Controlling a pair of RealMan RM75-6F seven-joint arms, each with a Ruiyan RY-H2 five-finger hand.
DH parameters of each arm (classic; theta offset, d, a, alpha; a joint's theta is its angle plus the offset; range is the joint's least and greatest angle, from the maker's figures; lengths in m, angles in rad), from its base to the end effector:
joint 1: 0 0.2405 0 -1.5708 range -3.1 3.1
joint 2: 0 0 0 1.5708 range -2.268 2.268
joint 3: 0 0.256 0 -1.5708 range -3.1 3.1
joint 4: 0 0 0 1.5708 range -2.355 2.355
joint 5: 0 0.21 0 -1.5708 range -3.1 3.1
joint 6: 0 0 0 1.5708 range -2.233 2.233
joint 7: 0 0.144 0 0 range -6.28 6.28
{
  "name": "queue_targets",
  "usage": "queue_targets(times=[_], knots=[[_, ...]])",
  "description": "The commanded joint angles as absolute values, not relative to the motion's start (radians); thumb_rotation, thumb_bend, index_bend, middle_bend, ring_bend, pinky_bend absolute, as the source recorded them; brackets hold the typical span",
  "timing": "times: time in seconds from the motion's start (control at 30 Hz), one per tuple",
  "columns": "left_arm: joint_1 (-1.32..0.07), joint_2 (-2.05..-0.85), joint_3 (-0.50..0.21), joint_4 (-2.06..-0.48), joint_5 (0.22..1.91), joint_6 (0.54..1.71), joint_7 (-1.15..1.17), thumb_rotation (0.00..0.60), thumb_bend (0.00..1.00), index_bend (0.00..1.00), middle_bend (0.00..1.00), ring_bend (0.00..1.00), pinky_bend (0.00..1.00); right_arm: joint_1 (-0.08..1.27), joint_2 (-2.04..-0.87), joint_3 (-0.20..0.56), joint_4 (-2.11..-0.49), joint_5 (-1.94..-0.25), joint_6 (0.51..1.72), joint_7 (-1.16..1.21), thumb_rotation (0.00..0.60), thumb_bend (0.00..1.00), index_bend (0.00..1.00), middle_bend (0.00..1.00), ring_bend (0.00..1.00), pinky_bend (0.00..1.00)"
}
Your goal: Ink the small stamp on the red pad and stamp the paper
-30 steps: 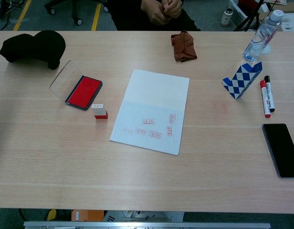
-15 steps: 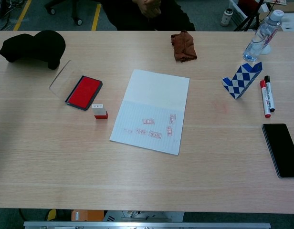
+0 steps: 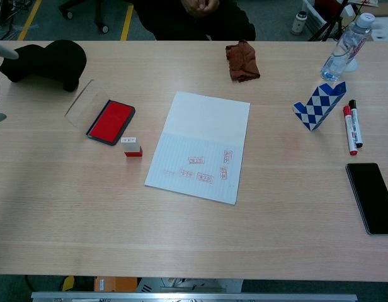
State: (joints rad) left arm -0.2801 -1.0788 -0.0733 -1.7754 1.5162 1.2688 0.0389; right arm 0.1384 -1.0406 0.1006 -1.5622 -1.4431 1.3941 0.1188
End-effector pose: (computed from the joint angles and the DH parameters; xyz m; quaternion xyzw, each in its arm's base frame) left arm -0.2449 0.2319 0.1305 -0.6697 -0.3945 -0.4097 0.4775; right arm -0.3234 -0.2101 0.1905 0.5882 -0.3932 0.3869 0.5914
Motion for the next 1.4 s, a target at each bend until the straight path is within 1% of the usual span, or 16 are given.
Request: queue_targets(times=[0.03, 0.1, 0.3, 0.4, 0.63, 0.83, 1.07, 1.2, 1.4], knots=[[-0.317, -1.071, -0.065, -1.807, 1.521, 1.213, 0.070, 0.600, 0.16, 0.25, 0.72, 0.75, 0.98, 0.139, -1.040, 0.101, -1.561, -1.443, 1.392, 0.120, 0.600, 0.26, 0.22, 0.31, 0.31, 0.39], [-0.334, -1.078, -0.066, -1.821, 1.511, 1.187, 0.103, 0.600, 0.16, 0.26, 0.78, 0.81, 1.00, 0.140, -1.041, 0.100, -1.558, -1.442, 1.390, 0.123, 0.600, 0.26, 0.22, 0.31, 0.31, 0.39], [-0.382, -1.130, -0.073, -1.848, 1.465, 1.125, 0.226, 0.600, 0.16, 0.28, 0.95, 0.97, 1.00, 0.142, -1.047, 0.097, -1.546, -1.444, 1.384, 0.134, 0.600, 0.26, 0.22, 0.31, 0.31, 0.39], [-0.407, -1.168, -0.077, -1.851, 1.448, 1.102, 0.287, 0.600, 0.16, 0.30, 0.98, 1.00, 1.00, 0.143, -1.049, 0.096, -1.541, -1.444, 1.380, 0.139, 0.600, 0.26, 0.22, 0.31, 0.31, 0.39], [-0.466, -1.252, -0.082, -1.834, 1.399, 1.044, 0.406, 0.600, 0.16, 0.31, 1.00, 1.00, 1.00, 0.142, -1.052, 0.094, -1.529, -1.444, 1.379, 0.149, 0.600, 0.26, 0.22, 0.31, 0.31, 0.39], [-0.515, -1.335, -0.096, -1.790, 1.312, 1.003, 0.497, 0.600, 0.16, 0.32, 1.00, 1.00, 1.00, 0.141, -1.052, 0.092, -1.523, -1.442, 1.376, 0.153, 0.600, 0.26, 0.22, 0.31, 0.31, 0.39], [-0.568, -1.436, -0.107, -1.726, 1.205, 0.992, 0.630, 0.600, 0.16, 0.33, 1.00, 1.00, 1.00, 0.141, -1.056, 0.092, -1.517, -1.439, 1.373, 0.157, 0.600, 0.26, 0.22, 0.31, 0.31, 0.39], [-0.595, -1.469, -0.103, -1.697, 1.147, 0.975, 0.683, 0.600, 0.16, 0.36, 1.00, 1.00, 1.00, 0.139, -1.057, 0.092, -1.512, -1.436, 1.373, 0.159, 0.600, 0.26, 0.22, 0.31, 0.31, 0.39], [-0.635, -1.517, -0.098, -1.655, 1.056, 0.965, 0.761, 0.600, 0.16, 0.36, 1.00, 1.00, 1.00, 0.138, -1.058, 0.091, -1.509, -1.434, 1.372, 0.160, 0.600, 0.26, 0.22, 0.31, 0.31, 0.39]])
